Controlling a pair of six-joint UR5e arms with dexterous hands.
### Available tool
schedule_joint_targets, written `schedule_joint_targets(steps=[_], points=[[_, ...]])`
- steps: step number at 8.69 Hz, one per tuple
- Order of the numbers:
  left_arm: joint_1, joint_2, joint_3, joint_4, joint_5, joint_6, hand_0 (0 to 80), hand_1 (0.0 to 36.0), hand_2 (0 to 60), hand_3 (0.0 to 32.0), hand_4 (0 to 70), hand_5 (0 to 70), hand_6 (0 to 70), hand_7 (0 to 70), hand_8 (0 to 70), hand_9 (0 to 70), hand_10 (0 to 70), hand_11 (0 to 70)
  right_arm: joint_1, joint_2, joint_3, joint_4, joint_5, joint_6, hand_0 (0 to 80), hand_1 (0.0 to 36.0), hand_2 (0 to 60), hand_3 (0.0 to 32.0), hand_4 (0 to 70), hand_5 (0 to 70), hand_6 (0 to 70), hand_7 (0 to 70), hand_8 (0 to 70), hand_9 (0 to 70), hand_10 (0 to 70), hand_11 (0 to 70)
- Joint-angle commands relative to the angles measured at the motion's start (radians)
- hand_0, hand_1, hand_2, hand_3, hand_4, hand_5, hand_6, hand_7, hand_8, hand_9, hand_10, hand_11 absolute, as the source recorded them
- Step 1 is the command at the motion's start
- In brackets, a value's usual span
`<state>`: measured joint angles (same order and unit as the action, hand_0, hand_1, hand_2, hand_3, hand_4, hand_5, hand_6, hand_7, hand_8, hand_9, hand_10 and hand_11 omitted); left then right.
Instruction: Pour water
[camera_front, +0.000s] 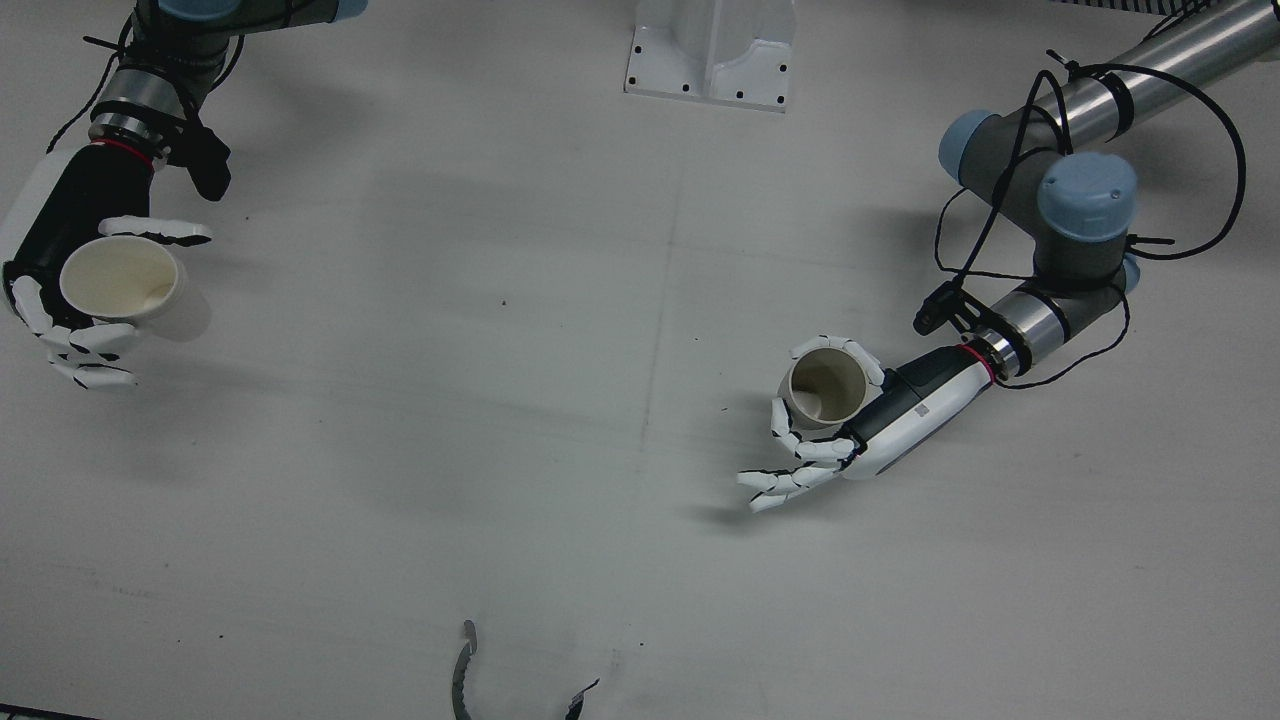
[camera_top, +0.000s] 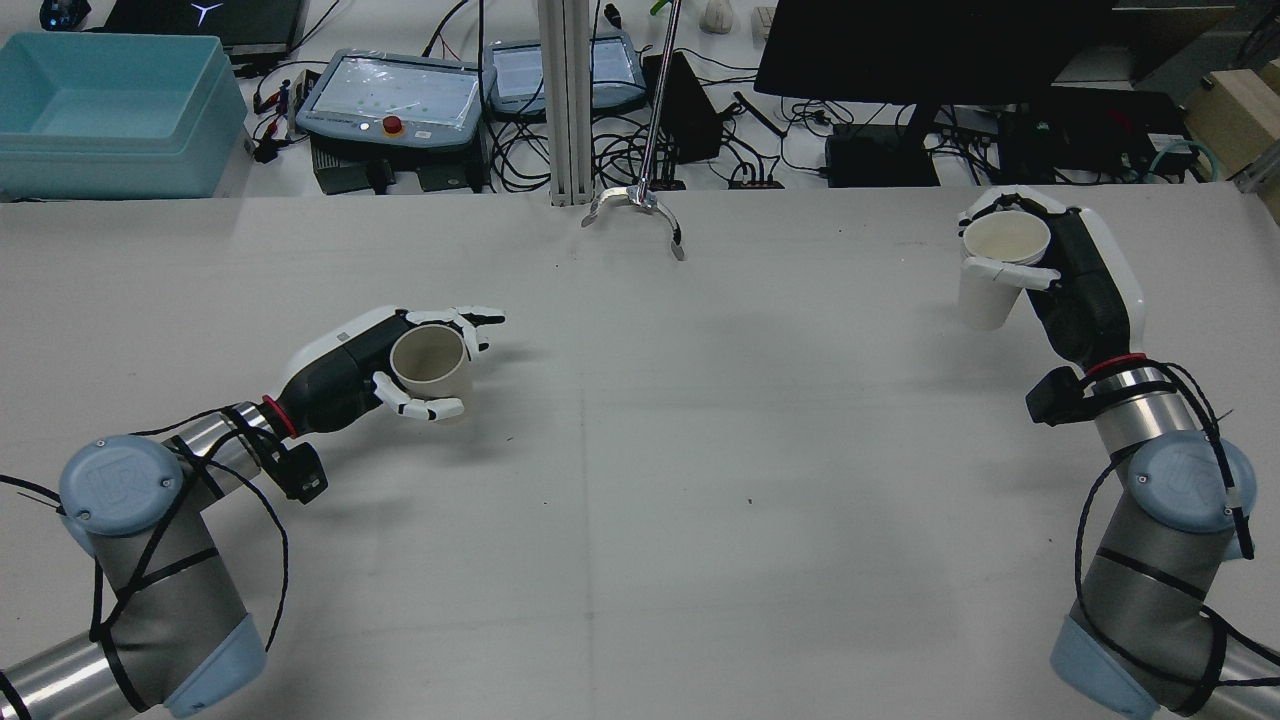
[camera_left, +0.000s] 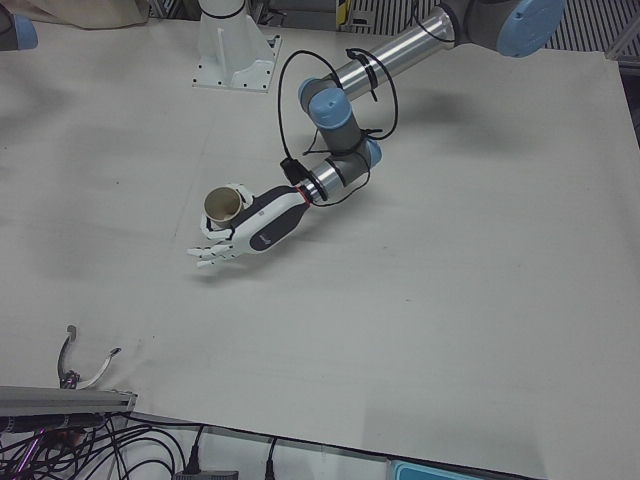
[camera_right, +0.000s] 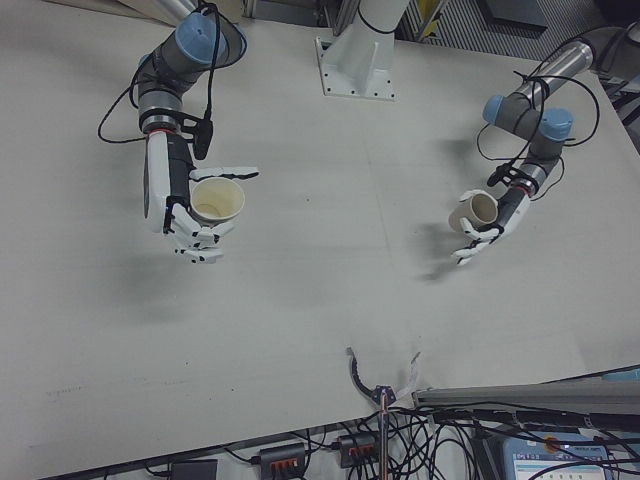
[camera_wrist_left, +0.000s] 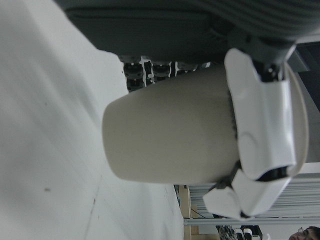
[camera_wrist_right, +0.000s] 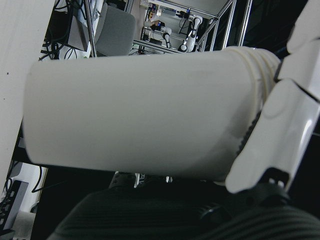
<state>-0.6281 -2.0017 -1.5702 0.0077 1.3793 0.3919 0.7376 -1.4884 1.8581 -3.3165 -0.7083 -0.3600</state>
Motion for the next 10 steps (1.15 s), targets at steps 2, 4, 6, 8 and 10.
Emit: schedule_joint_targets(steps=[2,4,6,8,10], points=[[0.091,-0.146,0.016,0.066,0.006,0.07,56.8,36.0,60.0,0.0,70.0,70.0,13.3,21.7,7.4,10.0,10.5,17.6,0.022,0.059,0.16,-0.092,-0.117,-0.311,53.7,12.1,5.5,0.0,22.2,45.1,51.7,70.0,27.4,37.1,24.5,37.2],[0.093,-0.146,0.018,0.074,0.006,0.071,56.3,36.0,60.0,0.0,70.0,70.0,13.4,21.5,7.5,10.0,10.6,17.6,0.016,0.089,0.266,-0.094,-0.129,-0.549,53.9,13.5,9.5,0.0,21.7,48.3,51.9,69.5,28.6,39.2,25.6,38.9],[0.093,-0.152,0.007,0.077,0.004,0.074,55.6,36.0,60.0,0.0,70.0,70.0,13.0,21.2,7.2,9.6,10.3,17.1,-0.045,0.143,0.522,-0.2,-0.14,-0.97,51.5,8.9,0.0,0.0,19.5,44.7,40.9,59.3,17.7,25.8,15.5,23.8],[0.138,-0.202,0.009,0.078,0.006,0.122,55.3,36.0,60.0,0.0,70.0,70.0,12.8,21.6,7.6,10.3,10.6,17.5,-0.096,0.168,0.627,-0.233,-0.125,-1.23,53.5,13.4,0.5,0.0,20.1,37.5,32.5,41.8,10.0,13.4,9.8,16.0],[0.229,-0.25,0.013,0.093,0.006,0.191,56.0,36.0,60.0,0.0,70.0,70.0,13.0,22.2,7.8,10.6,10.8,17.9,-0.128,0.171,0.575,-0.232,-0.116,-1.238,52.8,12.7,3.0,0.0,23.1,40.0,35.9,42.9,12.3,16.4,11.7,18.6]])
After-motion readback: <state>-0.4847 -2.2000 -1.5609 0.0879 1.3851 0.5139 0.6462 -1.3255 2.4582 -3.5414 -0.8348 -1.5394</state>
